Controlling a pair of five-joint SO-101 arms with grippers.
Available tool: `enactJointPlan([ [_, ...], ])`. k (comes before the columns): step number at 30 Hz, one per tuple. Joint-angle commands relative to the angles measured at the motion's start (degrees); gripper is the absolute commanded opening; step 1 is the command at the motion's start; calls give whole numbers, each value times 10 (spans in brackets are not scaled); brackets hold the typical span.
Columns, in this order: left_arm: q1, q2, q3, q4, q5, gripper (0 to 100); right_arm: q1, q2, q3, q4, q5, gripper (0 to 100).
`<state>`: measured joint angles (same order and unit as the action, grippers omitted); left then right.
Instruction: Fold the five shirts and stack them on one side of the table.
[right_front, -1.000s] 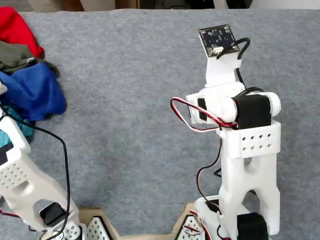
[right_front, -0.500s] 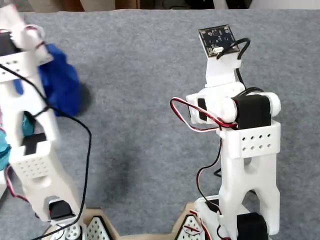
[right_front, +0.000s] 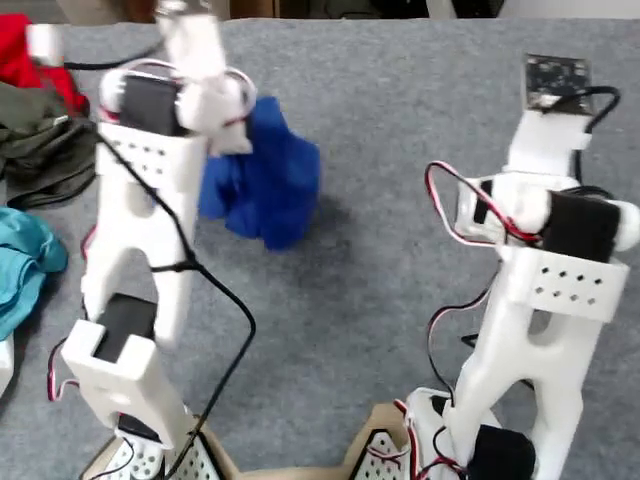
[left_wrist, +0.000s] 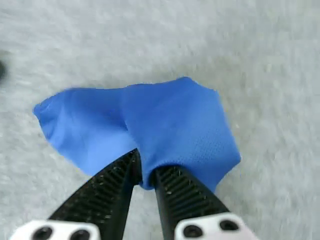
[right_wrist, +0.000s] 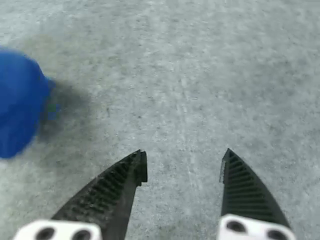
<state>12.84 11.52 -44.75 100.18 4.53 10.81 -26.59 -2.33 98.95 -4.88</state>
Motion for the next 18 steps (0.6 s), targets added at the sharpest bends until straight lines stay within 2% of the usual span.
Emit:
enactJointPlan([
  [1,34,-36,47,6,4,19,23,2,-28,-2,-2,250],
  [6,48,-36,76,6,4,33,20,3,30,-18,-3,252],
  [8,37,-37,76,6,4,98,20,3,60,-38,-5,253],
  [13,-35,-37,76,6,5,333,12,3,97,-63,-5,253],
  [18,-143,-37,72,6,-54,344,-22,2,98,-62,-4,251],
])
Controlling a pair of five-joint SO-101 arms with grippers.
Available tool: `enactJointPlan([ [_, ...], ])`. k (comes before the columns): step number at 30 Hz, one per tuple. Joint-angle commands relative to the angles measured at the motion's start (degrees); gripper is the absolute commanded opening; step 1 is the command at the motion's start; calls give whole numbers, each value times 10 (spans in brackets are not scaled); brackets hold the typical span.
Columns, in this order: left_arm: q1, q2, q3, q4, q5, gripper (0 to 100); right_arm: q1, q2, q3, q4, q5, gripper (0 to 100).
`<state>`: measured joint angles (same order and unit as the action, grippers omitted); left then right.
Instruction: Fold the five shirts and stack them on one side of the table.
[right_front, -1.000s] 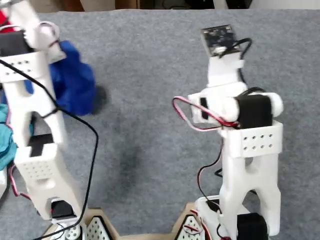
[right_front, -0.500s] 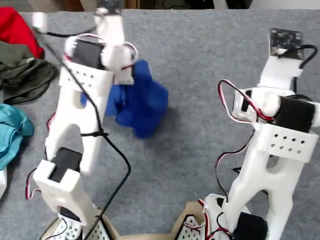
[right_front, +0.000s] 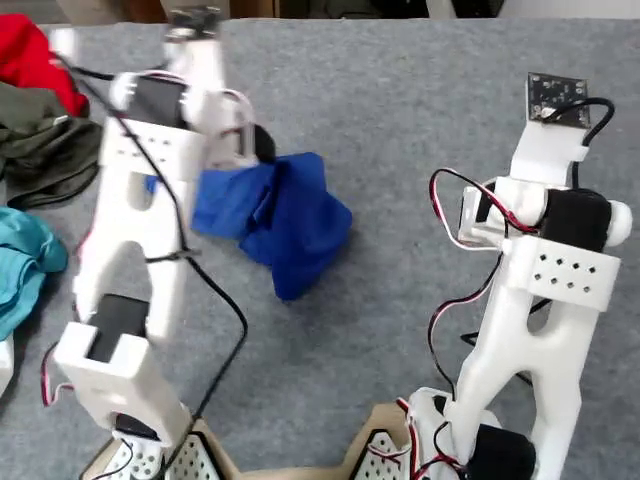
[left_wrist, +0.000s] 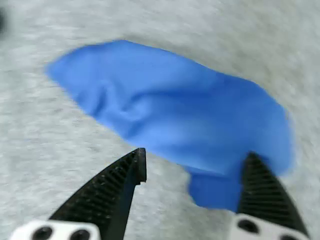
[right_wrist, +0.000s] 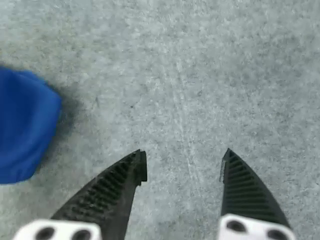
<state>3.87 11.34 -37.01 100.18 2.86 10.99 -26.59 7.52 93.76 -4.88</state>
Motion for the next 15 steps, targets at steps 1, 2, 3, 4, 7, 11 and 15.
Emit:
enactJointPlan([
  [1,-76,-31,-4,6,-50,338,-34,2,0,-11,-5,250],
  [2,-98,-29,-4,5,-60,331,-45,2,0,-11,-5,250],
  [3,-118,-27,1,4,-65,322,-58,2,0,-11,-5,250],
  [4,-134,-18,10,-6,-67,316,-73,3,0,-11,-6,250],
  [7,-163,28,47,-69,-65,296,-127,3,0,-30,-12,250],
  [11,-174,108,87,-110,-65,267,-218,3,0,-73,-80,250],
  [15,-165,189,88,-118,-67,256,-314,30,17,-118,-107,250],
])
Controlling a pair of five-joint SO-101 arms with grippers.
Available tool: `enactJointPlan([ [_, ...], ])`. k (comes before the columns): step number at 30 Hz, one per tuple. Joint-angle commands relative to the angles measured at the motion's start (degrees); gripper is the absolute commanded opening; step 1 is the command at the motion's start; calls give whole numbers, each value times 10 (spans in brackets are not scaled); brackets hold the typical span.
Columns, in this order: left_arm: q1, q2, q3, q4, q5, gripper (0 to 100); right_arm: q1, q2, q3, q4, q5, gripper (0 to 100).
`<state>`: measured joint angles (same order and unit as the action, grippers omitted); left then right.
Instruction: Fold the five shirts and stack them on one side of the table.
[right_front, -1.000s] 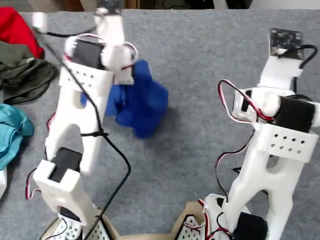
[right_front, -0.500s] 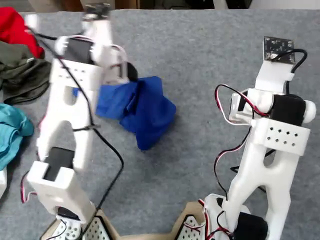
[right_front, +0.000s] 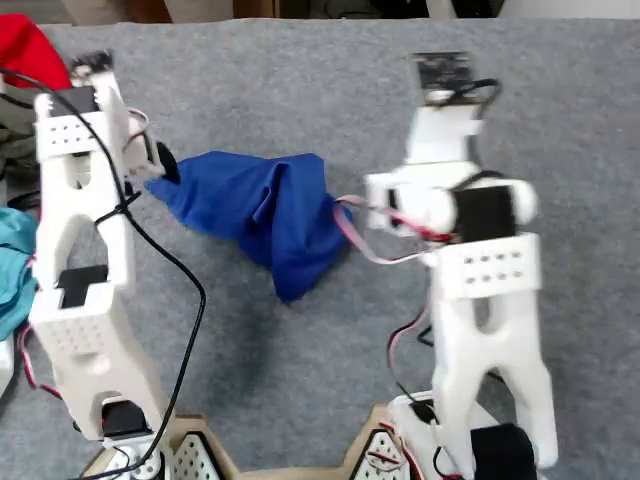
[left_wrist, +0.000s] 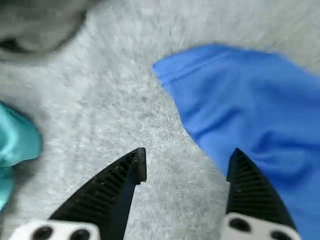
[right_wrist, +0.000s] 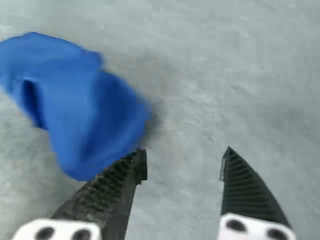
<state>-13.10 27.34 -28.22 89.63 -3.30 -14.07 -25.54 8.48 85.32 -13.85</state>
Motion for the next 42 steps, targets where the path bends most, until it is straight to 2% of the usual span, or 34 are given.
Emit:
enactJointPlan([
  [1,7,48,0,-17,-5,256,-85,34,14,-41,-18,250],
  [5,9,102,0,-16,-4,198,-128,116,36,-77,-18,250],
  [10,5,124,0,-9,-4,14,-127,246,33,-137,-18,250],
  [17,3,102,-41,71,-7,20,-130,405,-21,-163,-19,249],
  [21,3,85,-89,112,-22,20,-129,464,-59,-161,-57,249],
  [24,2,64,-96,112,-25,19,-134,480,-83,-128,-67,196],
  [29,11,32,-98,111,-24,20,-137,480,-145,-59,-63,14],
  [38,29,33,-145,111,-23,23,-136,480,-418,172,-65,7],
  [42,26,33,-181,111,-23,23,-123,428,-511,169,-60,7],
])
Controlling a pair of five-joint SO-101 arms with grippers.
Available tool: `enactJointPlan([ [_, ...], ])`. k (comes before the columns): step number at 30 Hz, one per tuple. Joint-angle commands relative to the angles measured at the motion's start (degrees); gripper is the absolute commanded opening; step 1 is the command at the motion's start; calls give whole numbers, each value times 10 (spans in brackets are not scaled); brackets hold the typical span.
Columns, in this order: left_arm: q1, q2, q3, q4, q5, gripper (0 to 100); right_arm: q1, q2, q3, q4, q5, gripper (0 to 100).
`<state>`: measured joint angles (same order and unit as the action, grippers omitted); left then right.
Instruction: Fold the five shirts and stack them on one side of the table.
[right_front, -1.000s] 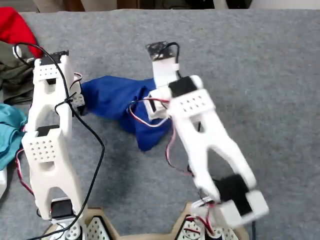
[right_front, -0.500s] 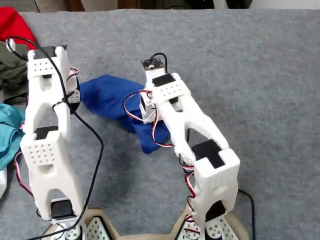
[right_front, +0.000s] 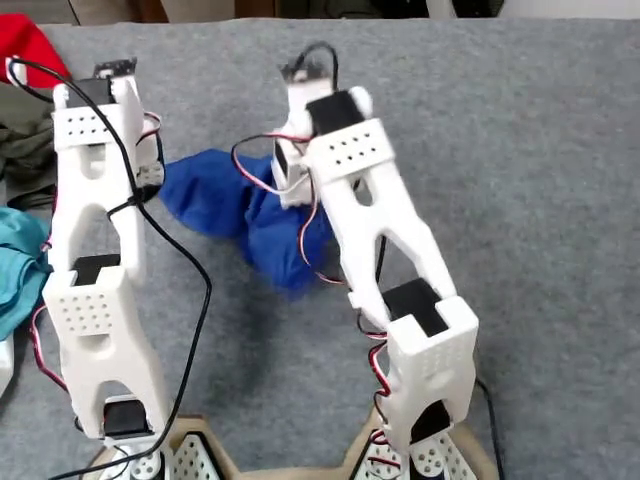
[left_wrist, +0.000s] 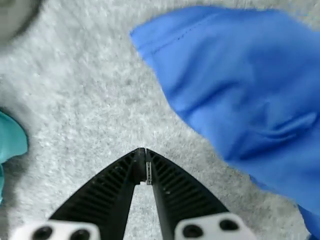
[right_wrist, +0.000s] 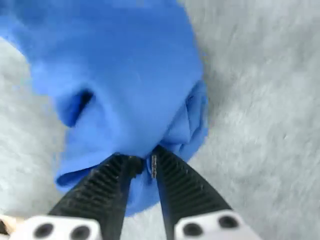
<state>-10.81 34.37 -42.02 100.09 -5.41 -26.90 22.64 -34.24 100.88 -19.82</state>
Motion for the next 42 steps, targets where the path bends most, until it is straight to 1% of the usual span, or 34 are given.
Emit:
enactJointPlan([
  [1,3,-37,-49,6,-2,22,7,-73,-100,12,13,7],
  [3,-5,-37,-56,6,-2,22,9,-109,-139,12,39,7],
  [7,-17,-38,-52,6,-2,21,9,-180,-235,4,63,8],
  [11,-33,-43,-53,6,-2,21,12,-234,-335,-33,100,8],
  [14,-53,-44,-56,6,-2,21,31,-259,-399,-69,121,7],
  [17,-77,-56,-55,6,-2,21,66,-278,-434,-107,134,7],
  [19,-93,-73,-52,6,-4,21,83,-287,-442,-114,134,7],
  [23,-112,-116,-51,6,-4,21,84,-298,-439,-101,132,7],
  [28,-135,-199,-50,7,-4,20,36,-298,-439,-46,127,7],
  [32,-160,-283,-47,7,-4,20,-12,-298,-439,5,90,7],
  [35,-178,-355,-25,7,-4,20,-47,-302,-414,13,57,7],
  [38,-196,-440,26,7,-4,20,-89,-310,-371,13,37,7],
  [42,-209,-572,137,7,-5,20,-141,-322,-267,12,-11,7],
])
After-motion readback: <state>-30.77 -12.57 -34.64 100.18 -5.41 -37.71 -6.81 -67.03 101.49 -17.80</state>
